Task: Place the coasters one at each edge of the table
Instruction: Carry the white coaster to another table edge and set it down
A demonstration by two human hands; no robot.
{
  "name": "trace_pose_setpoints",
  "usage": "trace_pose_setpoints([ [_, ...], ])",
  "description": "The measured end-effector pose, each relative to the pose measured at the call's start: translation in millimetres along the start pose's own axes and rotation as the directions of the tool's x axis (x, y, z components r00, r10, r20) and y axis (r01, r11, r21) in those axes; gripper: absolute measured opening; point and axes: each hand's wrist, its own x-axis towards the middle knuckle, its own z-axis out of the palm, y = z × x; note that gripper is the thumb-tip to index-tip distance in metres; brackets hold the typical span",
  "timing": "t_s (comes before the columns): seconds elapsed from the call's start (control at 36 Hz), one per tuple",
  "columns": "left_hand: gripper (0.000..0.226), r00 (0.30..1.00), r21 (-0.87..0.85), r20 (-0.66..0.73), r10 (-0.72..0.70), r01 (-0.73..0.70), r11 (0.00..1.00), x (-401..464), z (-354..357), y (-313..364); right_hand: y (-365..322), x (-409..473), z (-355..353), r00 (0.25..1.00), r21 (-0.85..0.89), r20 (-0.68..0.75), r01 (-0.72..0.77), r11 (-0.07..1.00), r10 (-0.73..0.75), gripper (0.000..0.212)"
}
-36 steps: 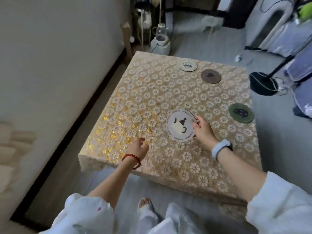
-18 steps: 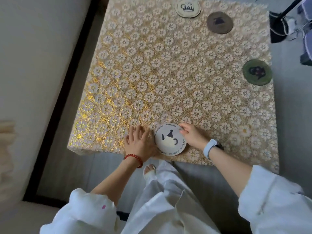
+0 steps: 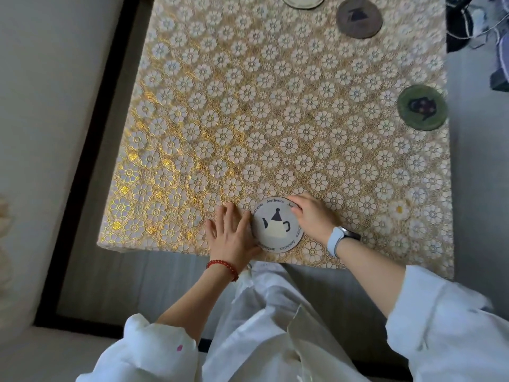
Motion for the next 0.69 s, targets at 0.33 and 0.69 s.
trace_pose_setpoints([
  [0.33, 0.104, 1.0, -0.024, 0.004, -0.007, 0.007, 1.0, 2, -1, 5, 6, -17, 4, 0.997, 0.093, -0.073, -0.033, 0.995, 0.04, 0.052],
  [0.69, 0.107, 0.998, 0.071, 0.058, 0.036, -0.04, 0.997, 8, -6, 5, 30, -49, 20, 0.999, -0.226, 0.05, 0.005, 0.974, 0.007, 0.081],
])
